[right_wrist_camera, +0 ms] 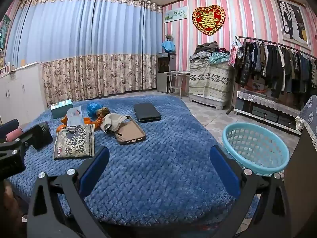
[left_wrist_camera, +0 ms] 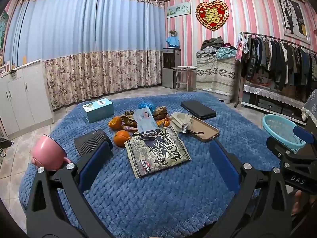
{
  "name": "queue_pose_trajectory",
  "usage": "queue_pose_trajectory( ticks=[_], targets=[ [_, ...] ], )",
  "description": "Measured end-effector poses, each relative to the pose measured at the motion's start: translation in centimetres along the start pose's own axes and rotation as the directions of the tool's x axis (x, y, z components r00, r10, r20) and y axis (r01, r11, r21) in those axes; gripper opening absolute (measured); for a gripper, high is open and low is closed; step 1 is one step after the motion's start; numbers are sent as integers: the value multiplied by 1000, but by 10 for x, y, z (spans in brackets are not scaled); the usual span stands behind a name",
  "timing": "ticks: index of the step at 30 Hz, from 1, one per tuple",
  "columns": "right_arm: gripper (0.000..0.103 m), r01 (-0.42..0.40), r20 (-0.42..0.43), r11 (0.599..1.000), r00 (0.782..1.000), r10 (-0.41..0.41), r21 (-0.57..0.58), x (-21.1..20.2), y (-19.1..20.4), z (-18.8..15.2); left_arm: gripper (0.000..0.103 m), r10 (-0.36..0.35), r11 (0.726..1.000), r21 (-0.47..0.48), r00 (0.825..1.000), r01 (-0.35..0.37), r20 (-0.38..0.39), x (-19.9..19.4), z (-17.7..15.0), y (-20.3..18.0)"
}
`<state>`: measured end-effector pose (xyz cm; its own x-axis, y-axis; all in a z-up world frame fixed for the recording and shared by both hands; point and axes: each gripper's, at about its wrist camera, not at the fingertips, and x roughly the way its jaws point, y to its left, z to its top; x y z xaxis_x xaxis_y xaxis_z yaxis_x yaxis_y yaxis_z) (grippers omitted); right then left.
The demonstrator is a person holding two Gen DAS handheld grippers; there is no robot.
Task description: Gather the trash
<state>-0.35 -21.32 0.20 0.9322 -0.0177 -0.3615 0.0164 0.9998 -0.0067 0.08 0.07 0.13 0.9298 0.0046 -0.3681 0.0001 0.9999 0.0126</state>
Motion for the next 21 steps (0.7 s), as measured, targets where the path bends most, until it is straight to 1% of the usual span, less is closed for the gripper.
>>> queue_pose_trajectory(
  ticks=[3, 10, 21],
  targets=[
    [99, -1, 0, 1000, 1000, 1, -2, -1, 0, 0, 98, 0, 1000, 0, 1000, 0, 1, -7, 6, -3],
    [99, 0, 2, 1000, 1000, 0, 1, -1, -2, 1, 98, 2, 1000, 1, 1000, -2, 4, -6, 9, -1],
    [99, 0, 6, 1000, 1000, 0, -1, 1, -3, 3, 98, 3, 1000, 4, 1000, -3, 8, -6, 7, -2]
  ],
)
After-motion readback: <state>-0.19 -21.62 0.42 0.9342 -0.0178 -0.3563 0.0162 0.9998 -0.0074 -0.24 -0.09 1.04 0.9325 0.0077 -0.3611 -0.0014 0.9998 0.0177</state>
